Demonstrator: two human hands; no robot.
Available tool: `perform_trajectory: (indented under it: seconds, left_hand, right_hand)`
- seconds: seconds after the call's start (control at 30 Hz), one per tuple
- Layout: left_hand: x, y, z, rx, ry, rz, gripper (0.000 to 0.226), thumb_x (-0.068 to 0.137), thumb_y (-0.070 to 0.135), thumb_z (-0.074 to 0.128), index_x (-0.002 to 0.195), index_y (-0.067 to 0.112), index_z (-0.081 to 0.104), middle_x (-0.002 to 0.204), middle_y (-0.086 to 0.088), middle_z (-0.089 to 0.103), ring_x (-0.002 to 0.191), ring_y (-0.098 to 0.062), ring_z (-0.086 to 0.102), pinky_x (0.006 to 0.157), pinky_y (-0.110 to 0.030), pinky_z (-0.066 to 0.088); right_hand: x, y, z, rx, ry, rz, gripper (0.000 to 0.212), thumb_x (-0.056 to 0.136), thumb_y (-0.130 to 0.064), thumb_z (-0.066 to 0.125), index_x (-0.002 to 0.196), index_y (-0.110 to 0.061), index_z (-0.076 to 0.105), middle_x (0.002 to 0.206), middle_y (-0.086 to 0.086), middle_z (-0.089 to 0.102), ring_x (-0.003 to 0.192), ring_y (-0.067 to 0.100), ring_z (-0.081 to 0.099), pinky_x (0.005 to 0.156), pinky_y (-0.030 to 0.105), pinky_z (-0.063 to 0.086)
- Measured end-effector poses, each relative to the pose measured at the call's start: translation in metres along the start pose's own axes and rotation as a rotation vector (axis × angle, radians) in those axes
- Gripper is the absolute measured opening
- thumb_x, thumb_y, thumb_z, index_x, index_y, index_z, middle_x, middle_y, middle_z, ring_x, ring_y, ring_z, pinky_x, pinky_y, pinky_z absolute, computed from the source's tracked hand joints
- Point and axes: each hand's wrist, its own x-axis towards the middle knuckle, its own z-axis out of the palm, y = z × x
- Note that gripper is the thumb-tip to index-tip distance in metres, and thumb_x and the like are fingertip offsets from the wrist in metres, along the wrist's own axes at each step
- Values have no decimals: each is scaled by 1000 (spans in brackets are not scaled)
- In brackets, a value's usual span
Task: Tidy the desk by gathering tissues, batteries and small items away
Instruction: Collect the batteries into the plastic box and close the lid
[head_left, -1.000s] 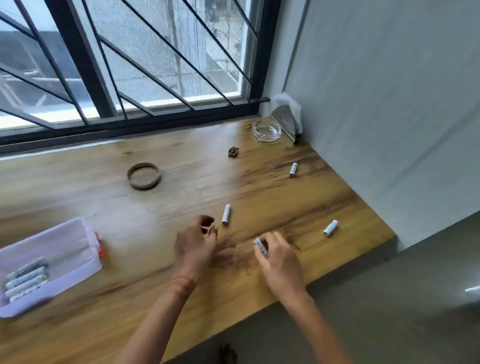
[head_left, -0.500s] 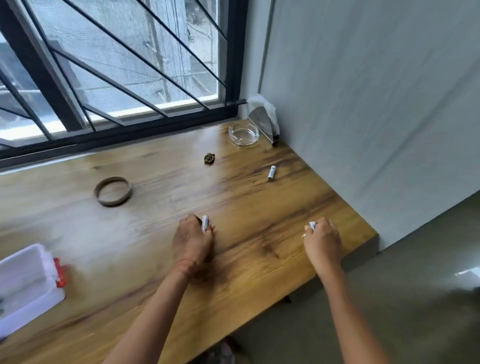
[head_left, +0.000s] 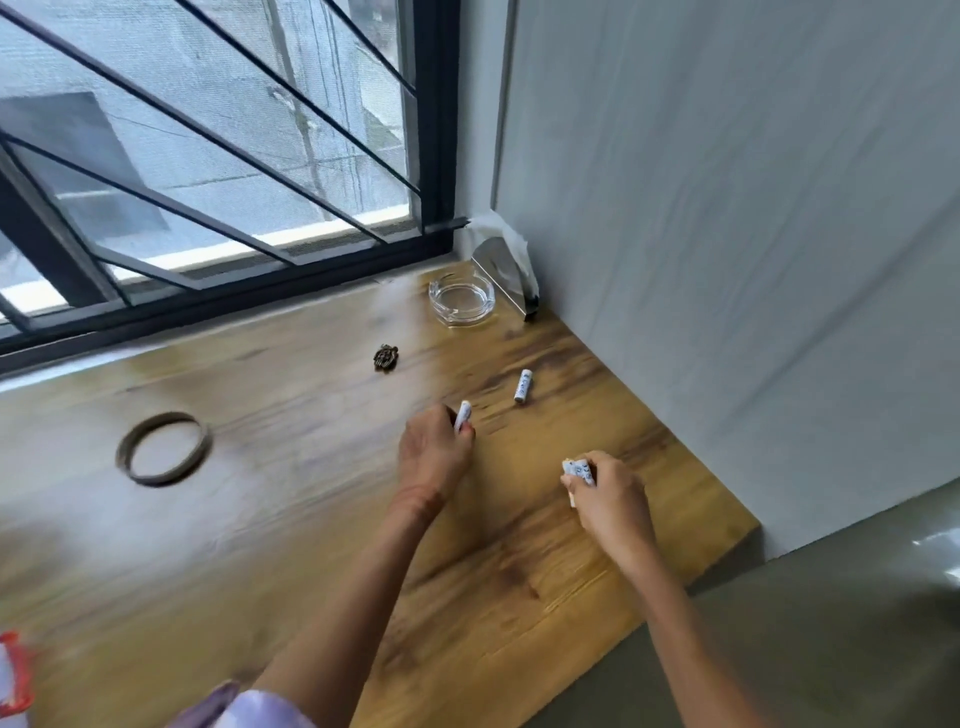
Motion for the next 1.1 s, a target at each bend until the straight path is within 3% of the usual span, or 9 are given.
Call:
perform_trajectory:
  seconds: [0.17, 0.33, 0.47, 0.53, 0.63, 0.83, 0.93, 1.0, 1.1]
  left_hand:
    - [49, 34, 32, -57, 18, 15, 23, 91, 21, 50, 98, 0, 56, 102, -21, 61, 96, -35, 55, 77, -39, 43]
    - [67, 50, 62, -130, 10, -14, 29, 90, 27, 54, 105, 2, 54, 108, -18, 60, 101, -32, 54, 83, -38, 45]
    - [69, 50, 76, -111, 11, -21, 33, 90, 32, 54, 103, 2, 54, 109, -17, 60, 105, -30, 53, 83, -35, 41]
    - [73, 50, 79, -66, -17, -22, 33, 90, 33, 54, 102, 2, 57, 109, -16, 61, 104, -29, 52, 83, -34, 40]
    - [76, 54, 81, 34, -74, 2, 34, 88, 34, 56, 102, 4, 59, 109, -16, 61, 105, -32, 54, 82, -35, 41]
    - [73, 60, 76, 142, -137, 129, 28, 92, 25, 52, 102, 0, 59, 107, -21, 61, 102, -35, 55, 78, -34, 40]
    - [71, 51, 72, -65, -197, 3, 28, 85, 27, 63, 80, -1, 66, 77, -18, 65, 78, -31, 59, 64, -28, 41]
    - [59, 45, 63, -292, -234, -103, 29, 84, 26, 66, 71, 0, 67, 58, -5, 59, 58, -17, 54, 54, -21, 42]
    - [36, 36, 45, -570, -235, -190, 22, 84, 23, 67, 76, 3, 69, 60, 1, 60, 55, -7, 57, 58, -20, 52]
  right_hand:
    - [24, -9, -5, 116, 5, 8, 34, 91, -19, 56, 124, -9, 54, 111, 5, 63, 102, 19, 57, 81, 23, 40]
    - [41, -8, -7, 187, -15, 19, 28, 92, -19, 55, 119, -13, 56, 105, 2, 63, 89, 13, 58, 62, 15, 40]
    - [56, -2, -8, 269, -21, 34, 18, 90, -17, 57, 108, -19, 60, 100, 2, 65, 84, 12, 62, 62, 15, 44]
    - [64, -1, -6, 332, -21, 43, 12, 89, -17, 58, 100, -23, 59, 97, 5, 66, 82, 15, 64, 62, 18, 46]
    - [74, -2, -2, 393, -14, 92, 15, 89, -16, 59, 104, -18, 60, 94, 6, 66, 81, 20, 65, 62, 22, 48]
    - [79, -5, 0, 530, -30, 167, 10, 89, -13, 59, 98, -17, 60, 90, 5, 67, 81, 19, 66, 74, 35, 55]
    - [78, -7, -1, 685, -92, 259, 10, 89, -7, 58, 98, -8, 62, 90, 8, 69, 82, 20, 67, 77, 35, 56]
    - [76, -10, 1, 781, -134, 315, 10, 90, -5, 56, 97, -4, 61, 92, 9, 68, 84, 21, 67, 78, 35, 56]
    - [68, -20, 4, 909, -241, 366, 10, 91, -4, 53, 99, -3, 61, 97, 13, 66, 90, 23, 65, 79, 37, 55]
